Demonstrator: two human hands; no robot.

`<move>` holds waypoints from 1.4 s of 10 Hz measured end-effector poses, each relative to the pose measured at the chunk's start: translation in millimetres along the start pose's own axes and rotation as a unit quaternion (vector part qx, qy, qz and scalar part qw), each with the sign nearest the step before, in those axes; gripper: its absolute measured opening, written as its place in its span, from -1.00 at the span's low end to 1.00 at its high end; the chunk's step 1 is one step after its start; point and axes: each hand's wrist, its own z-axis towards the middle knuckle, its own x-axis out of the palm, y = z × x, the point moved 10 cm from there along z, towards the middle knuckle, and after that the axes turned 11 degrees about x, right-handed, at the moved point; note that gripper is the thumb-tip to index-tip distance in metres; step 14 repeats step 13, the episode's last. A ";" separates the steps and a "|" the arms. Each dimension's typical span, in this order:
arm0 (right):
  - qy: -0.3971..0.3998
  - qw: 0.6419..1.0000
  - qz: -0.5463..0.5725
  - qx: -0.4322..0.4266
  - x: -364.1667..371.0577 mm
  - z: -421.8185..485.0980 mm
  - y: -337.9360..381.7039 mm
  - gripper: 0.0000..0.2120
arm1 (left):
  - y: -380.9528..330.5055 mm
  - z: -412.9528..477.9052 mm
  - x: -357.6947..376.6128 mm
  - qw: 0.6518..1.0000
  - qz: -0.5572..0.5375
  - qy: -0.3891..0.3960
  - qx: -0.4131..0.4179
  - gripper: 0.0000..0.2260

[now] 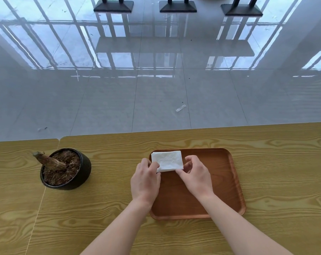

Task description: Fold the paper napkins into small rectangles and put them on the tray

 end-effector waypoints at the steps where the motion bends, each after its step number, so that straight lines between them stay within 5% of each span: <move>1: -0.027 0.995 -0.073 -0.067 -0.3 -6.6 9.8 -0.77 | -2.0 3.2 0.7 0.999 0.029 0.002 0.032 -0.92; 6: -0.014 0.990 -0.112 -0.085 7.8 2.5 16.6 -0.89 | 0.7 11.6 8.0 0.997 0.060 0.018 0.045 -0.93; 14: -0.027 0.980 -0.156 -0.124 -17.5 -16.4 44.3 -0.71 | -7.1 -1.2 -22.8 0.990 0.127 0.023 0.049 -0.64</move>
